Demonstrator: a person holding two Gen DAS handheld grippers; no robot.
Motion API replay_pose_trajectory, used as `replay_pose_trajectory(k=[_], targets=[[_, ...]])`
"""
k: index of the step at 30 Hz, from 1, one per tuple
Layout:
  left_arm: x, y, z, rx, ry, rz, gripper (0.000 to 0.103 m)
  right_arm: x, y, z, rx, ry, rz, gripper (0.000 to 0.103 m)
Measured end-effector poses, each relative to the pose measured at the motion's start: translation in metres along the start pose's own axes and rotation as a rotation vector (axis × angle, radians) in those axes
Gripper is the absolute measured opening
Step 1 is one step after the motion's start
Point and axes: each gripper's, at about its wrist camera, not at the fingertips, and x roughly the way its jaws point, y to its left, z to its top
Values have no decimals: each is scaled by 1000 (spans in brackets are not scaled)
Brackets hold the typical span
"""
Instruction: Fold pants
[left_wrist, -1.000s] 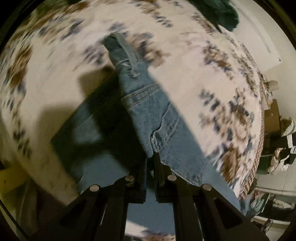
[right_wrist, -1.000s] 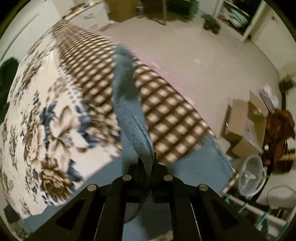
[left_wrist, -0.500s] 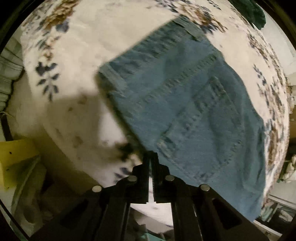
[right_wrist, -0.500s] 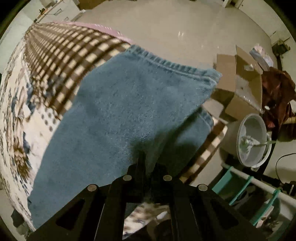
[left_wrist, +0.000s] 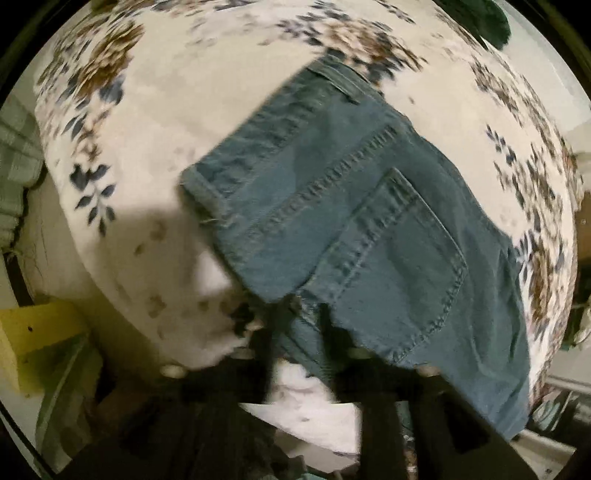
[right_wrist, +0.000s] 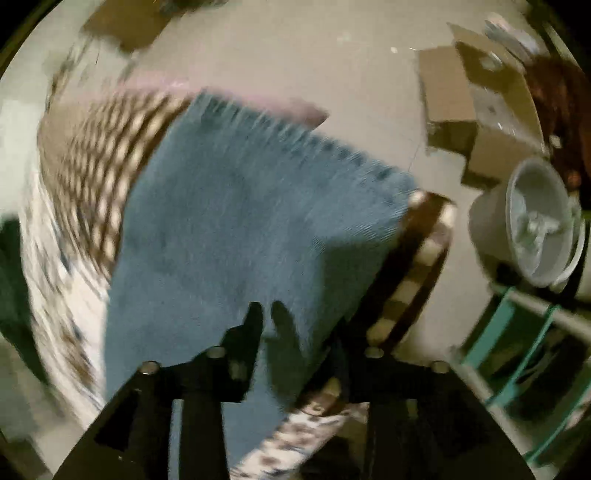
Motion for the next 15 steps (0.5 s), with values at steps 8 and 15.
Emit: replay_pose_trajectory(k=[8, 15], targets=[[18, -15, 2, 24, 4, 38, 67, 10, -12, 2, -30, -71, -87, 4], [16, -48, 33, 93, -25, 50, 67, -4, 32, -12, -202, -17, -313, 33]])
